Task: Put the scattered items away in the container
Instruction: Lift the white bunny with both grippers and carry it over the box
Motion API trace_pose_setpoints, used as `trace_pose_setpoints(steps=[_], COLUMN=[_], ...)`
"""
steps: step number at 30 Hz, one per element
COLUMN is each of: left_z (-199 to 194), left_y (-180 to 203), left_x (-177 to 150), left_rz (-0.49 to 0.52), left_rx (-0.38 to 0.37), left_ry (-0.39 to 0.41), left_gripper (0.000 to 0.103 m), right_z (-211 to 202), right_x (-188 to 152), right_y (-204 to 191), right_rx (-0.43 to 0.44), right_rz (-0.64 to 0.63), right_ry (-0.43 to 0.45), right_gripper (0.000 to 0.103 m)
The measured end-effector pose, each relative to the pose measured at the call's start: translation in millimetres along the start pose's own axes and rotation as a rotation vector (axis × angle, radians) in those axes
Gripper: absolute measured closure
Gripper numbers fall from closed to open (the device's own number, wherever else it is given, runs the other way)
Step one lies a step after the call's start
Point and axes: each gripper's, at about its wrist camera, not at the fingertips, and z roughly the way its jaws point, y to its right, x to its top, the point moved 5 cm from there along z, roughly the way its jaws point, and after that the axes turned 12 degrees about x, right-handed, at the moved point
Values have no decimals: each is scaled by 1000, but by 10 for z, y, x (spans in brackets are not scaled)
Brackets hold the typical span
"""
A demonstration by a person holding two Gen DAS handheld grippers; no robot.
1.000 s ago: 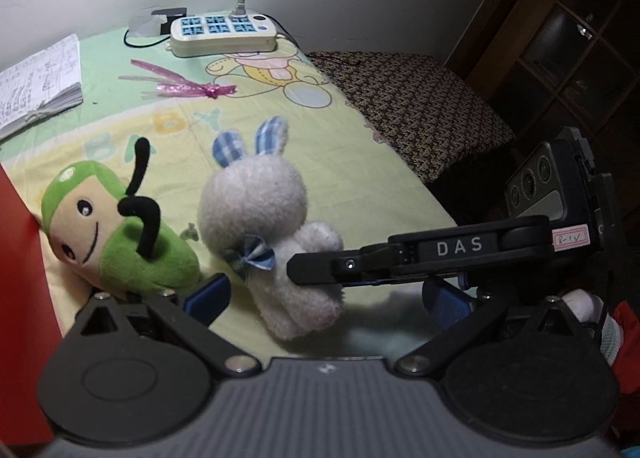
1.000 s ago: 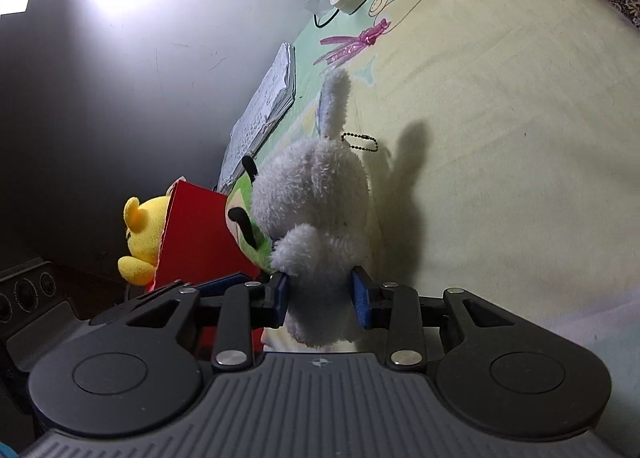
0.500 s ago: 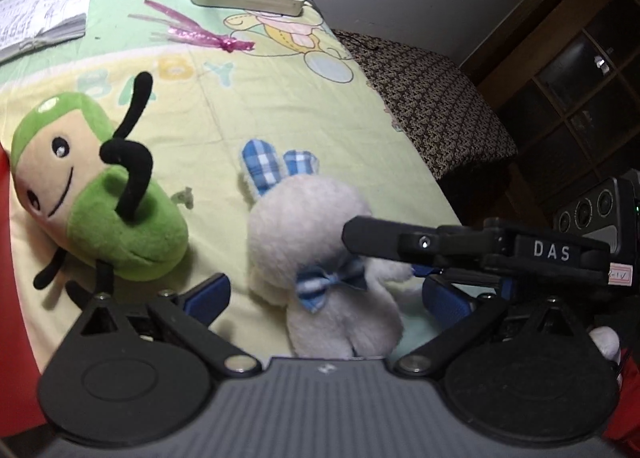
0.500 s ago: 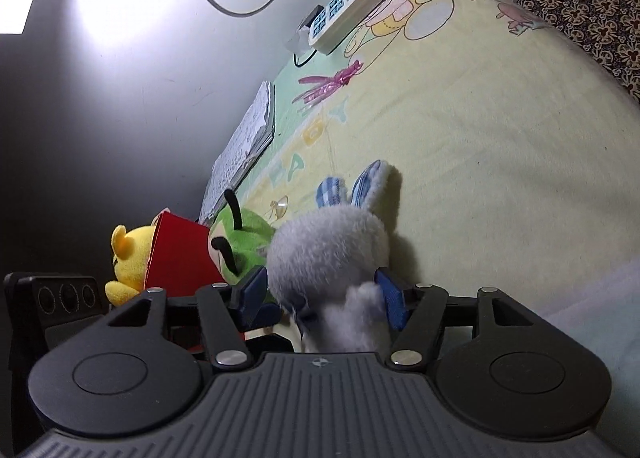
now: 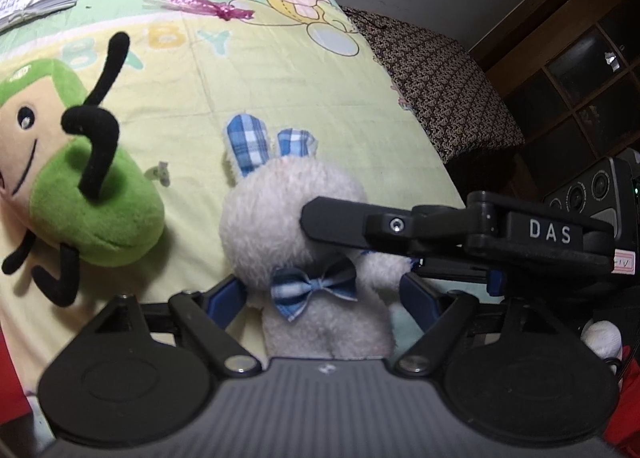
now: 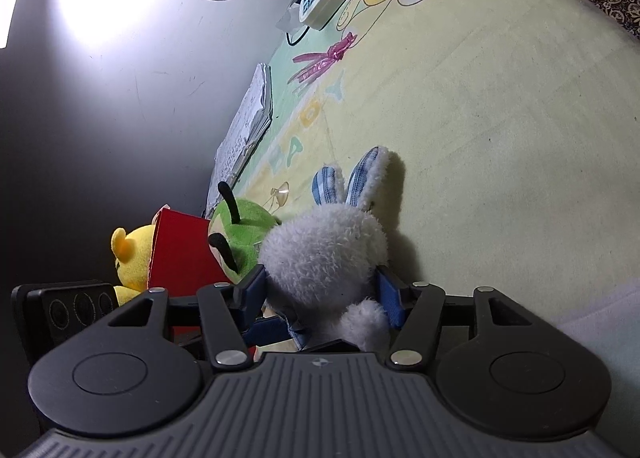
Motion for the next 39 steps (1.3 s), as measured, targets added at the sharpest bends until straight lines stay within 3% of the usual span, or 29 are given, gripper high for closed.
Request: trace_pose_setpoints(steps=[10, 16, 30, 39], left_z=[-480, -958, -2445, -2752], left_y=[107, -53, -1003, -1675], left_x=[-357, -564, -848, -640], left_rz=[154, 187, 165, 136], left_rx=[51, 9, -4, 71], left_ry=[68, 119, 370, 478], left_gripper=[21, 21, 21, 19], right_z=[-142, -154, 481, 1160], right_x=[-413, -746, -1304, -1311], right_y=[-370, -765, -2228, -2791], right_rx=[35, 61, 189, 180], right_rz=[-66, -117, -373, -505], right_ry=[-67, -75, -107, -83], right_gripper=[43, 43, 44, 44])
